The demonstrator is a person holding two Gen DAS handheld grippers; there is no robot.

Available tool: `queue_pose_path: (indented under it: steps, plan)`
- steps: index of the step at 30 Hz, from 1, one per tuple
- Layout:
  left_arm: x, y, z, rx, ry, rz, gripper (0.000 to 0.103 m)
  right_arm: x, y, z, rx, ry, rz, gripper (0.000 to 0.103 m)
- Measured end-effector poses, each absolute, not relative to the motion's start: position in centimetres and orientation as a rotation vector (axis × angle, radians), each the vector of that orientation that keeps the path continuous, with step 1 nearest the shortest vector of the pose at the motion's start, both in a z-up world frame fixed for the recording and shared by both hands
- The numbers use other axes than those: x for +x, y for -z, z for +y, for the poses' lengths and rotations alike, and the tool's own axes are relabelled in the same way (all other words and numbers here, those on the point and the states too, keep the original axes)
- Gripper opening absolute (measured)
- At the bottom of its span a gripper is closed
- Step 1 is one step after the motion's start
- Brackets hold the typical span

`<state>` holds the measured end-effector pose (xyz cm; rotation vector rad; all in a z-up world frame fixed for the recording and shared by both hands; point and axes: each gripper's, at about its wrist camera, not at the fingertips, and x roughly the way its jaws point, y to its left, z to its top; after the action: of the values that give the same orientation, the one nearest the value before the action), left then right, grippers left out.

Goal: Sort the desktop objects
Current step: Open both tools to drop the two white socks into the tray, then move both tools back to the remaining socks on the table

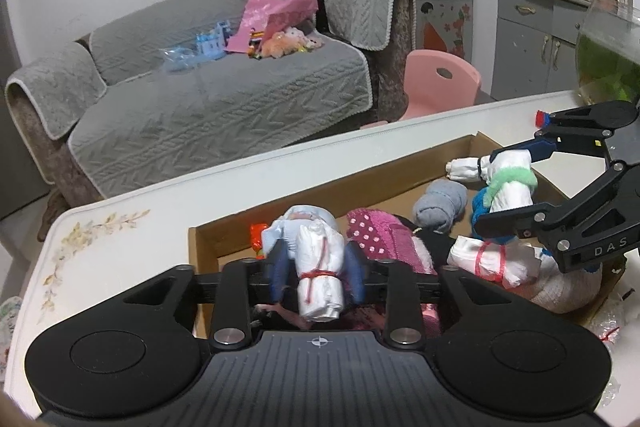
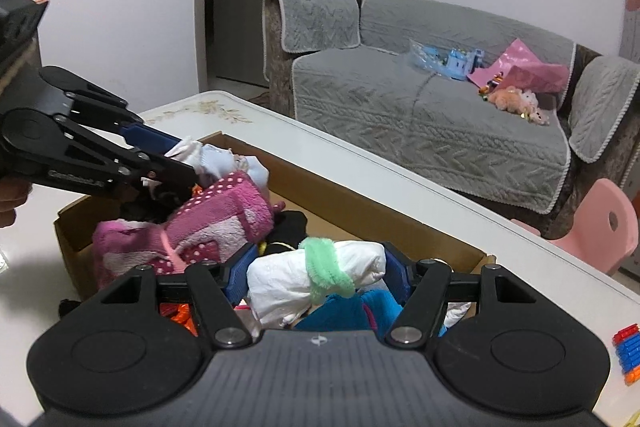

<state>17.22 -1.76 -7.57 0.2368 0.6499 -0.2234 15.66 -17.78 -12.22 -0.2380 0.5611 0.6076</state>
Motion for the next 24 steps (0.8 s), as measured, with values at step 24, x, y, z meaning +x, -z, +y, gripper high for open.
queue_pose_path:
  steps: [24]
  plan:
    - [1.7, 9.3, -0.8, 0.185, 0.314, 0.608, 0.085, 0.5, 13.0, -23.8, -0.181, -0.627, 0.512, 0.087]
